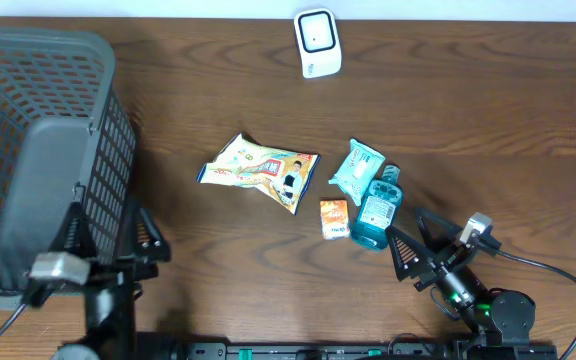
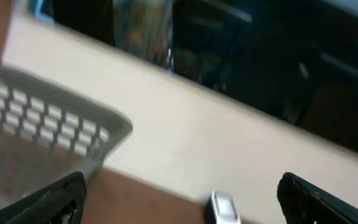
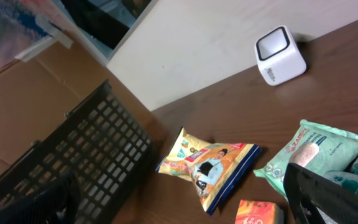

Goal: Scan the item barcode
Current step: 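Move the right gripper over the orange box on the table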

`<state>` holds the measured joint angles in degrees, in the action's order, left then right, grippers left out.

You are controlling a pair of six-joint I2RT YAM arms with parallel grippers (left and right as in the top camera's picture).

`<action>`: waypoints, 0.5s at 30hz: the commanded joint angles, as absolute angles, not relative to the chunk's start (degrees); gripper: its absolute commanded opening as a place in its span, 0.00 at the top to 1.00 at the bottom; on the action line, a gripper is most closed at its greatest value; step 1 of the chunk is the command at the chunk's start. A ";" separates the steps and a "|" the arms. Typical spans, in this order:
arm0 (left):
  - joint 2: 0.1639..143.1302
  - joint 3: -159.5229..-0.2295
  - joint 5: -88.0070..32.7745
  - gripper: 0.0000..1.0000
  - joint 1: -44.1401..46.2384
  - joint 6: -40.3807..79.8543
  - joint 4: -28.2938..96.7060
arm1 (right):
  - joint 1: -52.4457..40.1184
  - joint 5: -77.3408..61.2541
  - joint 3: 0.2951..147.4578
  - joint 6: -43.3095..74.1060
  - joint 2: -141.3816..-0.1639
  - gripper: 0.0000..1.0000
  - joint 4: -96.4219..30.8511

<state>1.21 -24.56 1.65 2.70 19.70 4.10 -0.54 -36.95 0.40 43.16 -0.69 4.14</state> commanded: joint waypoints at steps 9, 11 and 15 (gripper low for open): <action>1.34 -12.93 -1.04 0.02 2.94 20.93 3.79 | -0.47 -38.57 17.61 35.92 -14.72 0.01 -1.72; 1.34 -11.77 -1.04 0.02 2.94 20.93 3.75 | -0.47 -39.72 21.06 32.60 -20.82 0.01 -2.90; 1.34 -9.08 -1.04 0.02 2.94 20.91 2.81 | -0.73 -40.91 30.26 28.14 -37.17 0.01 -5.08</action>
